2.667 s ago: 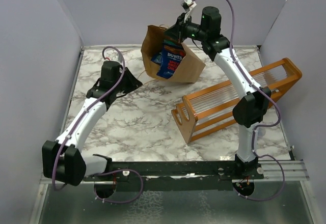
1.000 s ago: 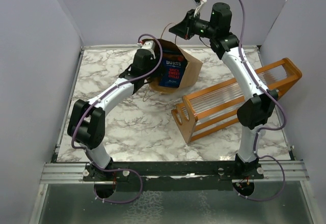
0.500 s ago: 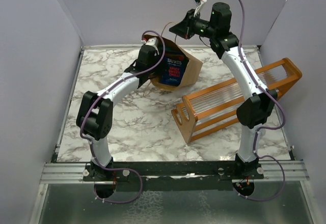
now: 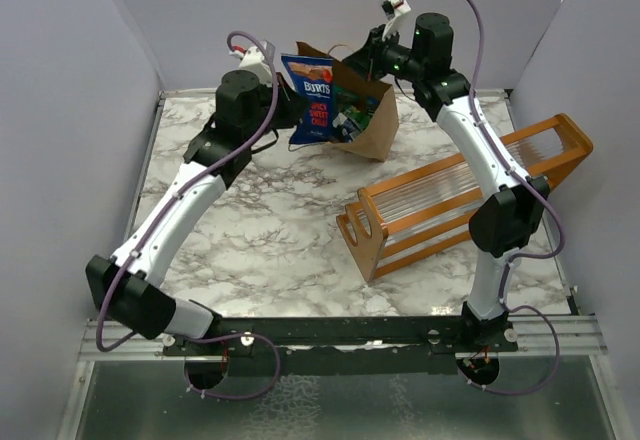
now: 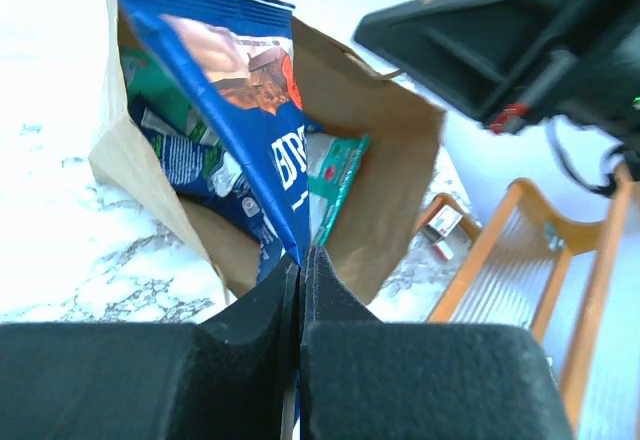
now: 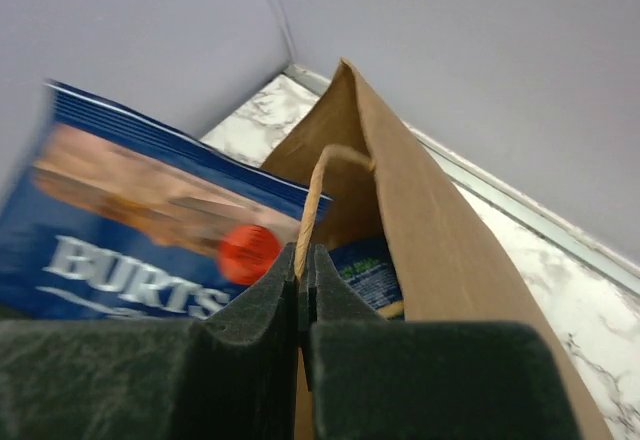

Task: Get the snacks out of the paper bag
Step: Take out the snack from the paper bag, then place the snack at the center of the board.

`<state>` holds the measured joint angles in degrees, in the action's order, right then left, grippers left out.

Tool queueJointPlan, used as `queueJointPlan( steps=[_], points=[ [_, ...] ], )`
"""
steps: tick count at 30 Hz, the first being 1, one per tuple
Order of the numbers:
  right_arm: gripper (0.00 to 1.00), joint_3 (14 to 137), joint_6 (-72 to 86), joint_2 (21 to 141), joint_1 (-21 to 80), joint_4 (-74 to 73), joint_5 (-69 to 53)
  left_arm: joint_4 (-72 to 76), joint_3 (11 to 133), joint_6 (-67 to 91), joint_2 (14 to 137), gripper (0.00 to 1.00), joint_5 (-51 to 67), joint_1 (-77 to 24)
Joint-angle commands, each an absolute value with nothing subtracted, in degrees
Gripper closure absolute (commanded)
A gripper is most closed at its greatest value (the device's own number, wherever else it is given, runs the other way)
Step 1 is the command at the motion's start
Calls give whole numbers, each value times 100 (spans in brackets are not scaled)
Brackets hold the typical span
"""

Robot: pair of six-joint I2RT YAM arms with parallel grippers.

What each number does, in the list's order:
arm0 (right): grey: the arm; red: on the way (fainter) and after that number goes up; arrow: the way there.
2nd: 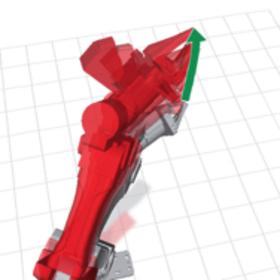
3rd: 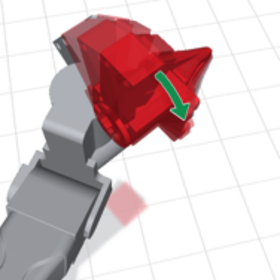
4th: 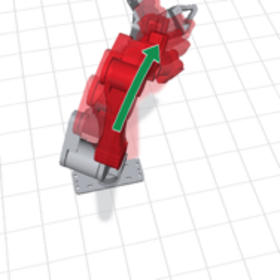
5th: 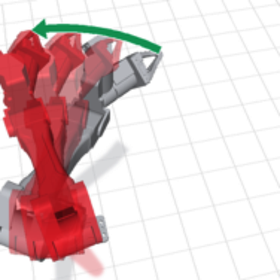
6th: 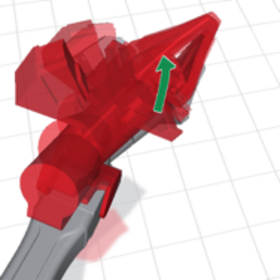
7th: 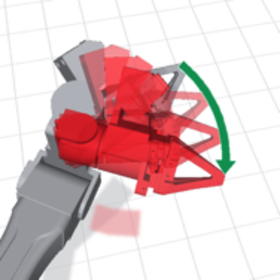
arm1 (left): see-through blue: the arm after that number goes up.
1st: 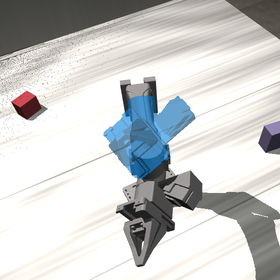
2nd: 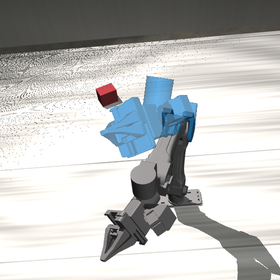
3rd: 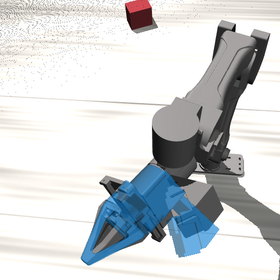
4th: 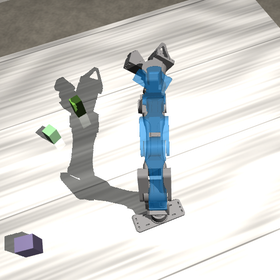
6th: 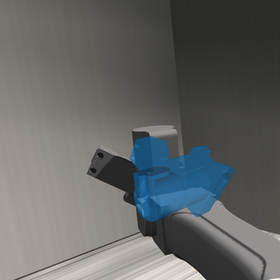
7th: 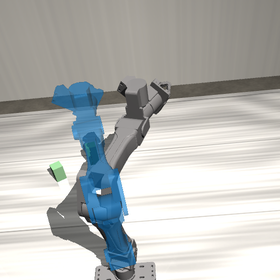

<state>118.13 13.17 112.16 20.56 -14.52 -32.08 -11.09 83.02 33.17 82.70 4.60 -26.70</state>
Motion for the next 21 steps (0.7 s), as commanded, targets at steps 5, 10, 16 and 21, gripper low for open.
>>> queueJointPlan(
  steps=[5, 10, 16, 21],
  points=[
    [98, 11412, 949, 10804, 2030, -1594, -2473, -2508, 8807, 2699, 7245, 100, 120, -2681],
    [98, 11245, 898, 10636, 2030, -1612, -2463, -3251, 9289, 2039, 6875, 100, -1028, -2681],
    [98, 11139, 757, 10409, 2030, -1646, -2364, -3893, 9449, 1414, 6918, 100, -3323, -2678],
    [97, 11055, 592, 10280, 2030, -1654, -2150, -4188, 8964, 1479, 7163, 100, -3840, -2569]
  ],
)
